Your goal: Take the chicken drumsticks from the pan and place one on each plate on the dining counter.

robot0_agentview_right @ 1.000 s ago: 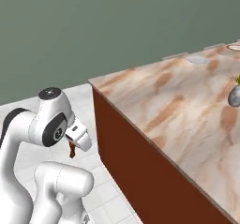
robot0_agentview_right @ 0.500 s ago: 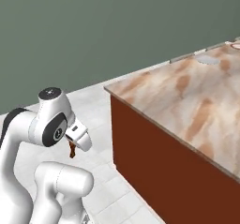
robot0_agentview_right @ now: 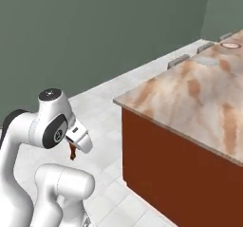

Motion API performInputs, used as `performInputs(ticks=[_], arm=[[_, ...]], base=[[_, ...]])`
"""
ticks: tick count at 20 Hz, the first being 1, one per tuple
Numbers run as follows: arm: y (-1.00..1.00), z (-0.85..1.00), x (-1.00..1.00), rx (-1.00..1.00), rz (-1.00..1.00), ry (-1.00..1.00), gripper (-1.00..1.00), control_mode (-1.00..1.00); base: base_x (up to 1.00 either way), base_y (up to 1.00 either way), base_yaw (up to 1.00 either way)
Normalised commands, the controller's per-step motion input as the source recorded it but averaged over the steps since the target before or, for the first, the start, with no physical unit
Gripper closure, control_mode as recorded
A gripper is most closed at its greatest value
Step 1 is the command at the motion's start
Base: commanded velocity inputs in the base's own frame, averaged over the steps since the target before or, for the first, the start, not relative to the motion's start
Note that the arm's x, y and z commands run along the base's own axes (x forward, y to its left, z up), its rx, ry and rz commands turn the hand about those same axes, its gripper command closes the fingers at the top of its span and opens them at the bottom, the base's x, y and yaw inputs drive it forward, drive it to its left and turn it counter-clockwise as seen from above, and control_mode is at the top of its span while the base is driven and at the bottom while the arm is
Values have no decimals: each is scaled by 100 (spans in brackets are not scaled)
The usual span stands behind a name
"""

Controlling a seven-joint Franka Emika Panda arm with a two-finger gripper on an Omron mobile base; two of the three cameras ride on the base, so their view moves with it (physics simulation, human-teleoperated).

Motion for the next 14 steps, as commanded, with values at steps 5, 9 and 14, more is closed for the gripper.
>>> performInputs(ticks=[5, 9, 14], arm=[[0, 0, 0, 0, 0, 0, 100, 100], [0, 0, 0, 0, 0, 0, 100, 100], [0, 0, 0, 0, 0, 0, 100, 100]], base=[[95, 100, -52], [85, 100, -50], [72, 100, -54]])
